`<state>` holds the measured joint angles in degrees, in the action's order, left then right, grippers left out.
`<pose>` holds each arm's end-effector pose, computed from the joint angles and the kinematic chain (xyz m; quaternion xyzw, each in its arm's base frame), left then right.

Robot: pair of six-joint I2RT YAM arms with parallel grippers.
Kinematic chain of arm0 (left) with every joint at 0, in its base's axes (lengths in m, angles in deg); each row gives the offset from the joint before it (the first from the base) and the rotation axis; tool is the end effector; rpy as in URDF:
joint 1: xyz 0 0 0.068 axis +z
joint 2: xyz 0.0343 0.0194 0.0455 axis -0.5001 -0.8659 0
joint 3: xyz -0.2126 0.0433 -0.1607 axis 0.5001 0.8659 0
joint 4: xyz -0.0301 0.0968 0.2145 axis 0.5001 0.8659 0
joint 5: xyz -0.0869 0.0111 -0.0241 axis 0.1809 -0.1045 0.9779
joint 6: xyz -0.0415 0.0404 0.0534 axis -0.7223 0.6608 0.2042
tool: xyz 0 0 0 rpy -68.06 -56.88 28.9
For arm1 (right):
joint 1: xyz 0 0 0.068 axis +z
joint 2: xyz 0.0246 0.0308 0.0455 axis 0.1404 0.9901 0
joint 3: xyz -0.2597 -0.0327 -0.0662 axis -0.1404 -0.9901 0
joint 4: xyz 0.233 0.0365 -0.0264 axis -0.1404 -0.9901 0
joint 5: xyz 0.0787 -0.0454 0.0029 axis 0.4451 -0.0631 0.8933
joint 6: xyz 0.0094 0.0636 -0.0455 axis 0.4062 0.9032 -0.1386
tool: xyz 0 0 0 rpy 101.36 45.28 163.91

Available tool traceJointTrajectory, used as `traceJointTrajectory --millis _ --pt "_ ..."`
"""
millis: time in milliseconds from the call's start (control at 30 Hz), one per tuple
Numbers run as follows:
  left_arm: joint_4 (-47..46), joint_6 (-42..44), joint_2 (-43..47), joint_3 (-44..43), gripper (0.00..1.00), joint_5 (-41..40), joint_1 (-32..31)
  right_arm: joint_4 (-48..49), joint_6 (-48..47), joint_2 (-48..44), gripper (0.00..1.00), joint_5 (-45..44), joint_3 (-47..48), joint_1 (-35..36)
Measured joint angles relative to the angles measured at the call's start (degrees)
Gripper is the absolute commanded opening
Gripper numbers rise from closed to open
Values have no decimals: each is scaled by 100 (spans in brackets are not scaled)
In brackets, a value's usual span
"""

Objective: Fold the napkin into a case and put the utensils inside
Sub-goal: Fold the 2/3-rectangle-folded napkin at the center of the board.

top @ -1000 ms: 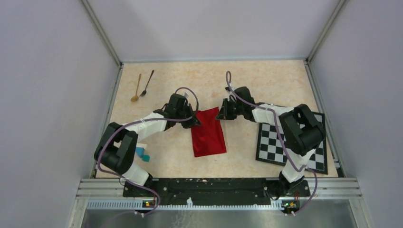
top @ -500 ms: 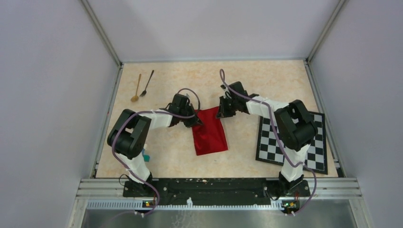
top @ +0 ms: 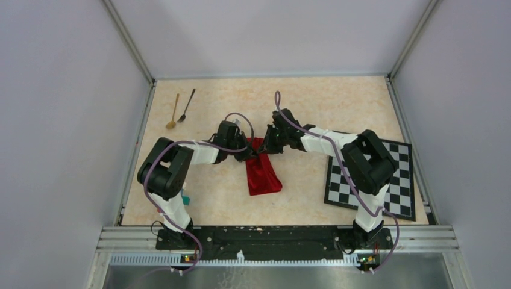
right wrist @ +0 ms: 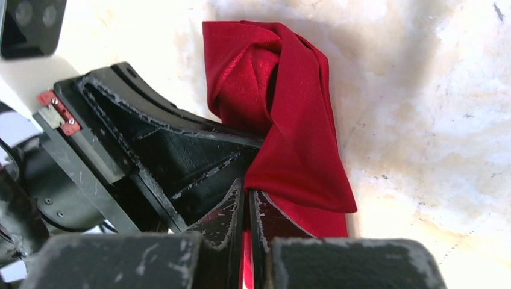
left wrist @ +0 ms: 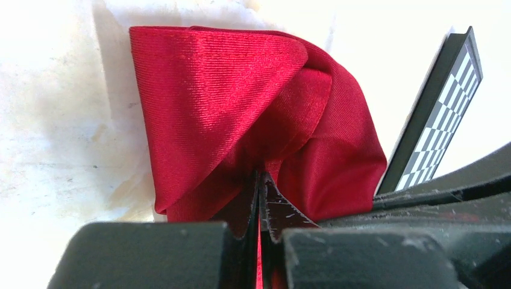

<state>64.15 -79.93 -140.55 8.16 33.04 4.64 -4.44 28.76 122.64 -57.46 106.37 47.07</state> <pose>0.3049 -0.1712 0.1269 -0.1364 0.9007 -0.3650 0.1919 0.3032 0.2675 0.1707 0.0212 0.9251 0.3326 0.1818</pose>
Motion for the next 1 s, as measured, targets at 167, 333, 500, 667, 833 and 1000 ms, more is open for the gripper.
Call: traceJointTrajectory --millis 167,333,500,667,833,1000 --pt "-197 -4 -17 79 0 68 15 422 796 0 0 -68 -256 -4" --pt "-363 -2 -37 142 0 107 15 861 1469 2 0 -221 -428 11" --pt "-431 7 -35 177 0 107 15 1294 2127 48 0 -487 -636 79" --pt "-341 149 37 179 0 24 15 1552 2393 96 0 -669 -741 142" --pt "273 494 317 140 16 -195 15 1639 2448 122 0 -769 -822 146" --pt "1082 791 765 52 27 -339 15 1672 2426 133 0 -813 -822 149"
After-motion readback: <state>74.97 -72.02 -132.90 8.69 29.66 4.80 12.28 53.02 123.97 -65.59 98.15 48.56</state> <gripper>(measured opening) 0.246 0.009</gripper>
